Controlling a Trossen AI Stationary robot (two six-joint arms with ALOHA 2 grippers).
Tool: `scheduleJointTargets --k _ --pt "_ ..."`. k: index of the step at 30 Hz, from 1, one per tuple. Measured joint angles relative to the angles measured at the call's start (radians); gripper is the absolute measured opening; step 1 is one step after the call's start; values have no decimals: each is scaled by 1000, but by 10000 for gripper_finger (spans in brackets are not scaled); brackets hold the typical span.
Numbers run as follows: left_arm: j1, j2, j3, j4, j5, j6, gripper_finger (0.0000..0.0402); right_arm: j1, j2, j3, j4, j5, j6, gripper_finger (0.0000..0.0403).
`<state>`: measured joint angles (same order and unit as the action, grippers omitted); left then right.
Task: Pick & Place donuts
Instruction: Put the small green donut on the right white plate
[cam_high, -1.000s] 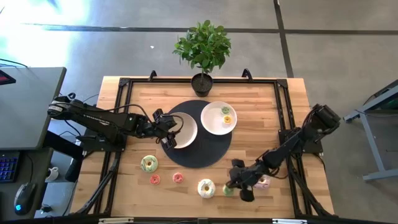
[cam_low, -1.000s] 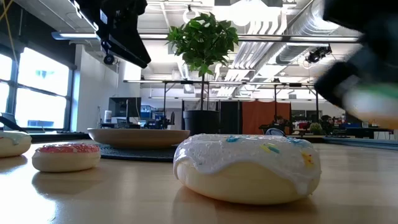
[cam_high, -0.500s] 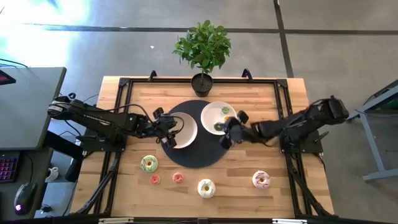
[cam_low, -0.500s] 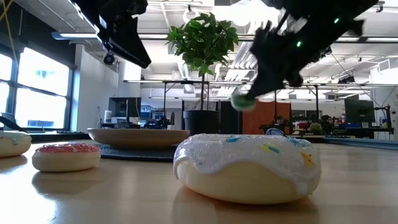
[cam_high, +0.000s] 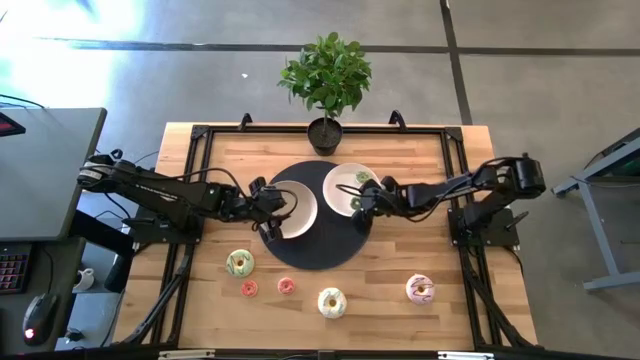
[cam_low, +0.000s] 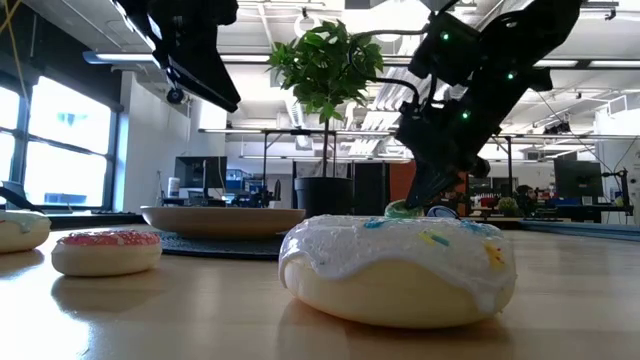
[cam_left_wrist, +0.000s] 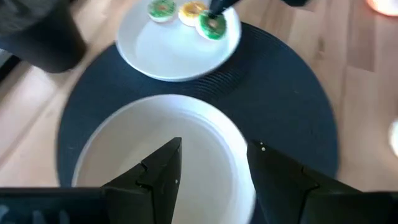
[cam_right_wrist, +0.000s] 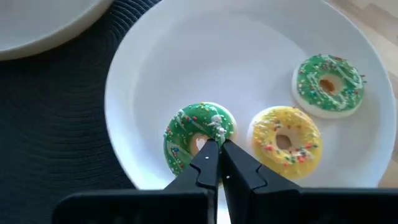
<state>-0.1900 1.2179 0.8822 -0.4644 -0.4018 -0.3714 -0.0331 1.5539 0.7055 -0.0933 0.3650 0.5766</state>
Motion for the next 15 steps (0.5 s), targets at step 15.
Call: scheduleJointTargets --k 15 --pt "0 0 0 0 54 0 179 -15 0 0 -54 -56 0 93"
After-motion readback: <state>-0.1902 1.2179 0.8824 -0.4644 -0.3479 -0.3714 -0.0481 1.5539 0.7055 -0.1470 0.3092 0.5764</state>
